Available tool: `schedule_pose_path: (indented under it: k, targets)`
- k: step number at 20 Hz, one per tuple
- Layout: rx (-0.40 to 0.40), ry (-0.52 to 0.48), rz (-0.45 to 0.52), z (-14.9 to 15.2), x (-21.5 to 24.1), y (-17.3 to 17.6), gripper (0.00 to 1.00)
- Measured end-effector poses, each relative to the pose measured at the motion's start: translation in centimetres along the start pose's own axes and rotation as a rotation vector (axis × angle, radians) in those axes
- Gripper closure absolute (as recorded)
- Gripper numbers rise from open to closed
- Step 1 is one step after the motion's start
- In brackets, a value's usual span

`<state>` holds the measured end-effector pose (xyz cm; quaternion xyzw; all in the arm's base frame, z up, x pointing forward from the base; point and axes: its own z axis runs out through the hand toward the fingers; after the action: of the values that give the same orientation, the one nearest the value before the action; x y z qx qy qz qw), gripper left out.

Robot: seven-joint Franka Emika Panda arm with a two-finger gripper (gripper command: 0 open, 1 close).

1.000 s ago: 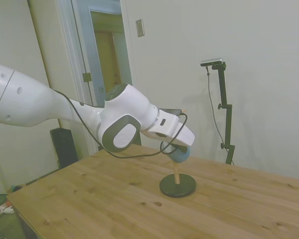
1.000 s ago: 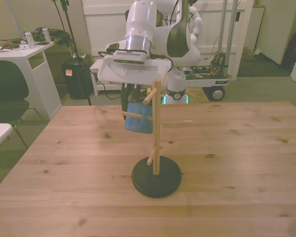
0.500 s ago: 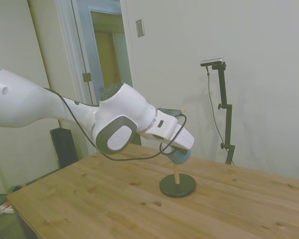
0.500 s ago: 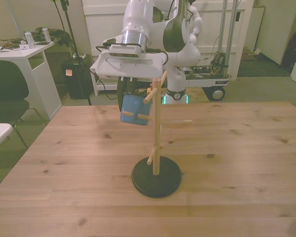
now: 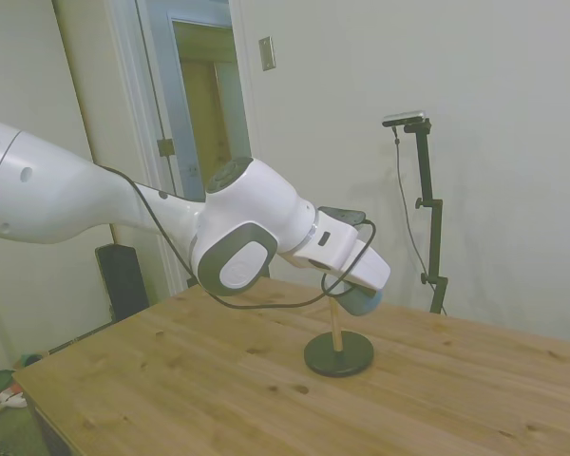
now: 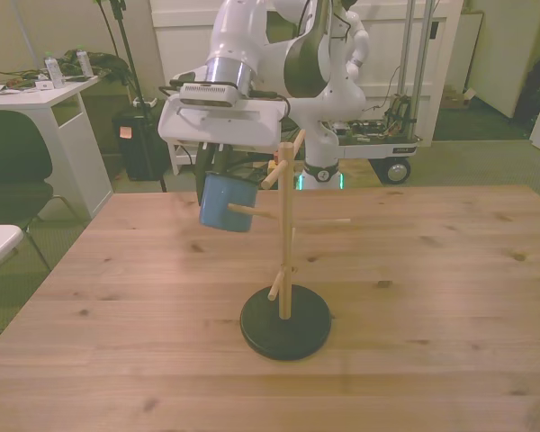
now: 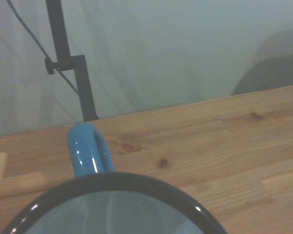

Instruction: Unload the mug

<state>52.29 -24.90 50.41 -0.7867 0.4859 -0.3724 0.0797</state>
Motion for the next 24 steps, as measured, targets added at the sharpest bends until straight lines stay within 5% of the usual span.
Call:
schedule_pose_path:
  k: [5, 11, 24]
  targets:
    - [-0.034, 0.007, 0.053, -0.9, 2.8, 3.8, 1.0]
    - [-0.241, -0.184, 0.091, -2.3, 3.5, 12.6, 1.0]
    - [-0.331, -0.369, 0.062, 0.4, -5.9, 15.3, 1.0]
